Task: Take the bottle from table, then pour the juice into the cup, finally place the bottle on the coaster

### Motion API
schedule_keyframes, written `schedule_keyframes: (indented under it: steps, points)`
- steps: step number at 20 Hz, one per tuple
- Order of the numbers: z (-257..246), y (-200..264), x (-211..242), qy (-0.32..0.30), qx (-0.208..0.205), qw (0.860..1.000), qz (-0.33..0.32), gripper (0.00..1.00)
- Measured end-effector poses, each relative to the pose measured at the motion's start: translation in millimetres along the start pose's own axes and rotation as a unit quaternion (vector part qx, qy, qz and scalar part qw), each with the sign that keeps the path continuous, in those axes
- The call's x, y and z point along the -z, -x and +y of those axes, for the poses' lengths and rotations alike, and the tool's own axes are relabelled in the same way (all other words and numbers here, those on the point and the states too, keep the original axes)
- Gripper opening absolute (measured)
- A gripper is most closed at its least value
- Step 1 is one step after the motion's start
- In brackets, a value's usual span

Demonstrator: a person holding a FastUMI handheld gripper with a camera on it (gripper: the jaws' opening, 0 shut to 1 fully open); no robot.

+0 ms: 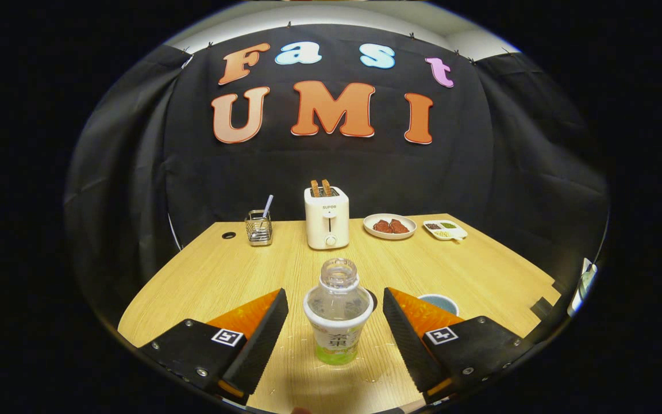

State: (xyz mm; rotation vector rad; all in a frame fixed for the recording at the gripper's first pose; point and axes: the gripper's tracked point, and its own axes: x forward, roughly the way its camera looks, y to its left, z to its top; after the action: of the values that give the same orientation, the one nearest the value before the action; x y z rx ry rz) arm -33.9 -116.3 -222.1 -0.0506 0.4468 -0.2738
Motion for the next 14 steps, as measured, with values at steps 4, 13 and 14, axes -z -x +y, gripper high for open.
schedule_keyframes:
  steps: [4, 13, 14]
  points:
    - [-1.0, -11.4, 18.3, 0.018, 0.008, 1.000, 0.013, 0.99]
    - [3.7, -39.9, 60.9, 0.030, 0.013, 0.999, 0.033, 0.99]
    - [2.9, -42.3, 62.5, 0.033, 0.017, 0.999, 0.033, 0.92]
